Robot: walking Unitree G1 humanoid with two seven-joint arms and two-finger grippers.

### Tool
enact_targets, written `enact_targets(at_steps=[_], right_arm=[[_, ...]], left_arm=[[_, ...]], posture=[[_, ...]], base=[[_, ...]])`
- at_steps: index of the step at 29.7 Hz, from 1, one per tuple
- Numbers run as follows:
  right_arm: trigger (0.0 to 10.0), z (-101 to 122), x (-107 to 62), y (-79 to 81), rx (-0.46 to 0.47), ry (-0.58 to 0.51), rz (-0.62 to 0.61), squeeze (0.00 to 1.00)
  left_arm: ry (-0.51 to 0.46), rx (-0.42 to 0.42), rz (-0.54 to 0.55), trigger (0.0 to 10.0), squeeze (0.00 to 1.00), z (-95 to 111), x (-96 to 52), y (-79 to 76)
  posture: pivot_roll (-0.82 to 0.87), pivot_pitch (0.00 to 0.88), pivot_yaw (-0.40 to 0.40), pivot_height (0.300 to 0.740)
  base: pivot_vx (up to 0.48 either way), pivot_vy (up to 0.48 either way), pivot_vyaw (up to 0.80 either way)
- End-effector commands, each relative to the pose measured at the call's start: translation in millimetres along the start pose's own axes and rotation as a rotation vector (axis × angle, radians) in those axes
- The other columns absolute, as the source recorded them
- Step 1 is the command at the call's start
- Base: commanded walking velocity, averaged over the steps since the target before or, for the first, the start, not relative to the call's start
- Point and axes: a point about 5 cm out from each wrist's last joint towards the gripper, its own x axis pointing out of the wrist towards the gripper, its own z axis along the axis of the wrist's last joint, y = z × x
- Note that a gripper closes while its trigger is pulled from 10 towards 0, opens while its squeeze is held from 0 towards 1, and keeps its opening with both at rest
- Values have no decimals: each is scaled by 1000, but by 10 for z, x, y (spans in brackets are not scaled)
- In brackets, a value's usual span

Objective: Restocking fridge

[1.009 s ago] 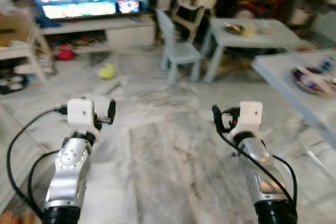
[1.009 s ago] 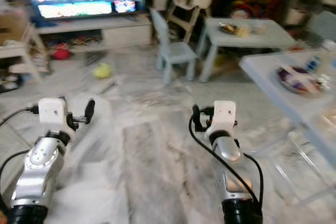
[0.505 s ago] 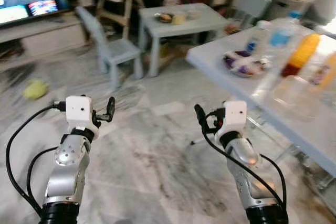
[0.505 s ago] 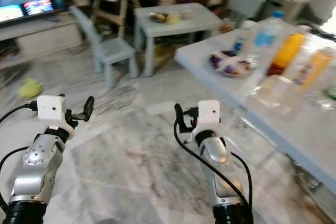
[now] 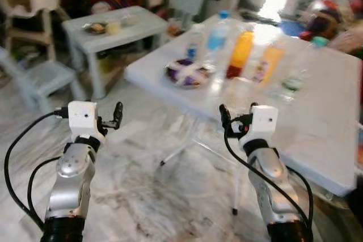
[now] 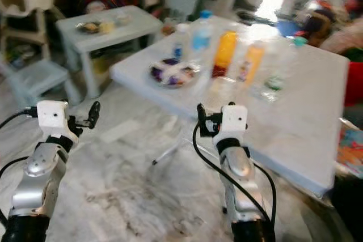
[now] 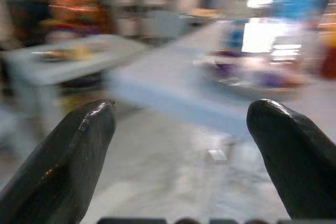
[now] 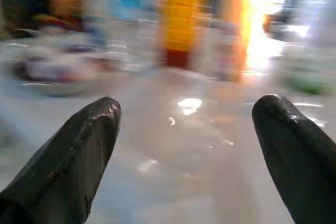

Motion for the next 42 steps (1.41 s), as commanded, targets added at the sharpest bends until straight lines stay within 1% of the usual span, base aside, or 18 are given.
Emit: enact_targets(at_steps=[1,3,5,6,10,13,15,16,17,18,20,23,27,29,31,34,36,42], right_arm=[[10000,148,27,69,15,-62,14,0],[10000,159,23,73,12,-73,25,0],[10000,159,21,39,-6,-76,-3,0],[10000,134,34,-37,-18,-53,-67,0],[10000,111,46,-101,-4,-33,-91,0],[10000,77,76,-154,5,13,-126,0],[10000,48,108,-239,-23,33,-182,0],[10000,38,121,-243,46,32,-178,0],[10000,40,140,-268,160,29,-185,0],[10000,43,151,-281,185,29,-189,0],[10000,69,198,-347,154,24,-214,0],[10000,147,250,-318,272,-10,-125,0],[10000,158,292,-316,282,-5,-124,0],[10000,119,327,-299,224,27,-161,0],[10000,102,350,-245,322,28,-133,0],[10000,117,403,-146,386,34,-98,0],[10000,104,422,-140,413,43,-100,0],[10000,80,450,-168,427,52,-131,0]], left_arm=[[-6,7,28,10000,0,26,-8,81],[-6,6,26,10000,0,22,-12,73],[-2,22,22,10000,0,9,-19,64],[-2,29,33,10000,0,1,-23,68],[1,39,57,10000,0,-9,-22,87],[5,38,69,10000,0,-20,-27,98],[11,44,85,10000,0,-30,-38,112],[13,47,85,10000,0,-31,-39,112],[16,55,82,10000,0,-30,-43,113],[16,54,83,10000,0,-29,-46,116],[26,10,65,10000,0,-40,-59,102],[25,27,71,10000,0,-37,-90,118],[21,31,73,10000,0,-46,-127,142],[29,22,59,10000,0,-70,-164,147],[33,33,62,10000,0,-73,-181,150],[36,47,50,10000,0,-62,-208,156],[42,56,45,10000,0,-61,-222,164],[44,67,43,10000,0,-57,-233,175]], posture=[[10,0,-54,740],[10,0,-54,740],[8,0,-53,740],[6,0,-50,740],[4,0,-43,740],[3,0,-38,740],[4,1,-34,740],[4,1,-34,740],[10,6,-32,740],[14,9,-30,740],[14,10,-29,740],[23,19,-25,740],[31,28,-22,740],[40,39,-20,740],[43,42,-19,740],[60,52,-19,740],[66,53,-19,740],[73,55,-18,740]], base=[[0,0,0],[0,0,0],[0,0,0],[0,0,0],[0,0,0],[0,0,0],[0,0,0],[0,0,0],[0,0,0],[0,0,0],[0,0,0],[0,0,0],[0,0,0],[0,0,0],[0,0,0],[0,0,0],[0,0,0],[0,0,0]])
